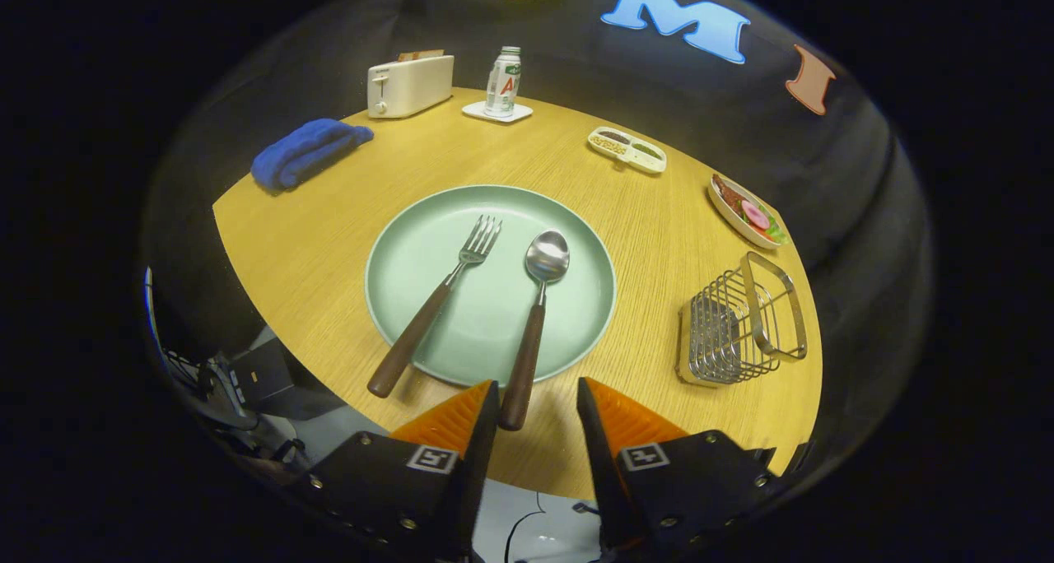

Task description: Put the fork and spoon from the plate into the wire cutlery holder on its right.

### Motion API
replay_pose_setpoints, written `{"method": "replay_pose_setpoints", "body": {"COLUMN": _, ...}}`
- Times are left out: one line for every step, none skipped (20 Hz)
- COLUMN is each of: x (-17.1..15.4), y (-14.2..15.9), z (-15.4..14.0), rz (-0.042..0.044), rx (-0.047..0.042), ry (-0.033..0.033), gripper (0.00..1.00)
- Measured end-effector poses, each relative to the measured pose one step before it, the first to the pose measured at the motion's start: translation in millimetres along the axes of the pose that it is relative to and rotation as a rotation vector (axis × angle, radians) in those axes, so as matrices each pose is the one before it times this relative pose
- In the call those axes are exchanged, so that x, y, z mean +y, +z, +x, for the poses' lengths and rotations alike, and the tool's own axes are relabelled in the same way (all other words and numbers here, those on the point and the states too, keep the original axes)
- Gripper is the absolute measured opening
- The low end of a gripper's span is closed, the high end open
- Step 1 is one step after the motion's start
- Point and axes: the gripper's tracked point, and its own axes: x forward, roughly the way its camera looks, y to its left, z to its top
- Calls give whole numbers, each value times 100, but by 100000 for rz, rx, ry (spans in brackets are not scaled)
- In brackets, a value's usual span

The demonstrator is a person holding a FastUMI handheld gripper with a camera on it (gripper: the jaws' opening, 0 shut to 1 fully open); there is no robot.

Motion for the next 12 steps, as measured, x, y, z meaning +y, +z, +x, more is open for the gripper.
{"method": "replay_pose_setpoints", "body": {"x": -150, "y": -163, "z": -74, "rz": -906, "rx": 1098, "ry": -886, "gripper": 41}}
{"method": "replay_pose_setpoints", "body": {"x": 71, "y": 20, "z": 110, "rz": 390, "rx": -411, "ry": 986, "gripper": 36}}
{"method": "replay_pose_setpoints", "body": {"x": -880, "y": -238, "z": 555, "rz": 273, "rx": 629, "ry": -2892, "gripper": 35}}
{"method": "replay_pose_setpoints", "body": {"x": 389, "y": 79, "z": -247, "rz": 2929, "rx": 866, "ry": 2490, "gripper": 12}}
{"method": "replay_pose_setpoints", "body": {"x": -36, "y": -115, "z": -92, "rz": 3171, "rx": 302, "ry": 967, "gripper": 11}}
{"method": "replay_pose_setpoints", "body": {"x": 3, "y": 240, "z": -237, "rz": 2604, "rx": 23, "ry": 1388, "gripper": 12}}
{"method": "replay_pose_setpoints", "body": {"x": 62, "y": 391, "z": -452, "rz": 2058, "rx": -748, "ry": 1322, "gripper": 12}}
{"method": "replay_pose_setpoints", "body": {"x": 41, "y": 417, "z": -562, "rz": 1007, "rx": -895, "ry": 1655, "gripper": 12}}
{"method": "replay_pose_setpoints", "body": {"x": -615, "y": 179, "z": -149, "rz": 653, "rx": -2251, "ry": -717, "gripper": 12}}
{"method": "replay_pose_setpoints", "body": {"x": -178, "y": 183, "z": -174, "rz": -1278, "rx": 1518, "ry": -523, "gripper": 3}}
{"method": "replay_pose_setpoints", "body": {"x": 198, "y": 66, "z": -198, "rz": 484, "rx": 722, "ry": 2401, "gripper": 2}}
{"method": "replay_pose_setpoints", "body": {"x": 281, "y": -85, "z": -132, "rz": 1300, "rx": 1120, "ry": 2221, "gripper": 2}}
